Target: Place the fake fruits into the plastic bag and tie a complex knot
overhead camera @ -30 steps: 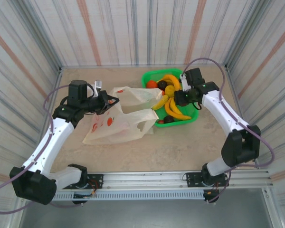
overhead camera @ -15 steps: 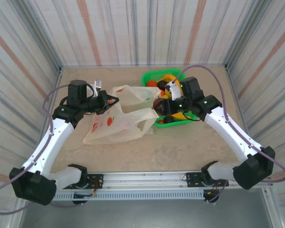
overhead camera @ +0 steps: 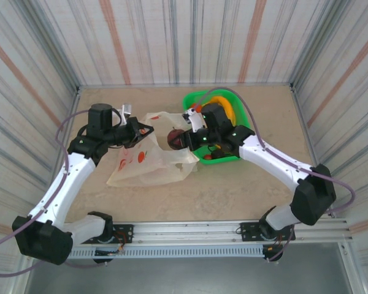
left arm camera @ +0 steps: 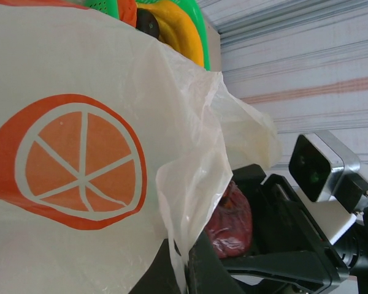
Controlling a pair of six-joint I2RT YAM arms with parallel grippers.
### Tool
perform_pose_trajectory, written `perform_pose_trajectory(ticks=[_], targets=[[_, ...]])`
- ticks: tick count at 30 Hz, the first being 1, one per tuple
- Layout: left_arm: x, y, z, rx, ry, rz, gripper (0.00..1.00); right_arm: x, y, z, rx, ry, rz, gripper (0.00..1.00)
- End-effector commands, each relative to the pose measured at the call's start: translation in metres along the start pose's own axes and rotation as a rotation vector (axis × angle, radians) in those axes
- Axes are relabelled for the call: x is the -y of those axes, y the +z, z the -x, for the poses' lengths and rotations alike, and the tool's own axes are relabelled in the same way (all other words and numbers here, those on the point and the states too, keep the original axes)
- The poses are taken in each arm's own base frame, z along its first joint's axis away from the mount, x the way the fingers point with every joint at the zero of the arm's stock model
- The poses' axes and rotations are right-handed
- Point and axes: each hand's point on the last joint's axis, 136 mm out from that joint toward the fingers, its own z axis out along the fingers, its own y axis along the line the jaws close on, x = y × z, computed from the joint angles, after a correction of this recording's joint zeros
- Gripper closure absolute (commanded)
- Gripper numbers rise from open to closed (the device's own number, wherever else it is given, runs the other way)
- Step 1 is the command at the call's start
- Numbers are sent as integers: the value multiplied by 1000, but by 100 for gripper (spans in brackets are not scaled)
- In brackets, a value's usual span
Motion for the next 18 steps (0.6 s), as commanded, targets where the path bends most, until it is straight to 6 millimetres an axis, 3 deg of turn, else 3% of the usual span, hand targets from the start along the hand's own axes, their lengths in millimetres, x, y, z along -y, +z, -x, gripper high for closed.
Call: perform_pose_trajectory(ticks=[1, 11, 18], targets=[[8, -7, -1, 9, 23, -33, 100, -14, 13, 31, 91, -45, 45, 34], [10, -11, -1, 23, 34, -32, 100, -10, 68, 22, 34, -22, 52, 29], [9, -10, 0, 22, 33, -32, 100, -9, 78, 15, 0, 23, 76, 14]])
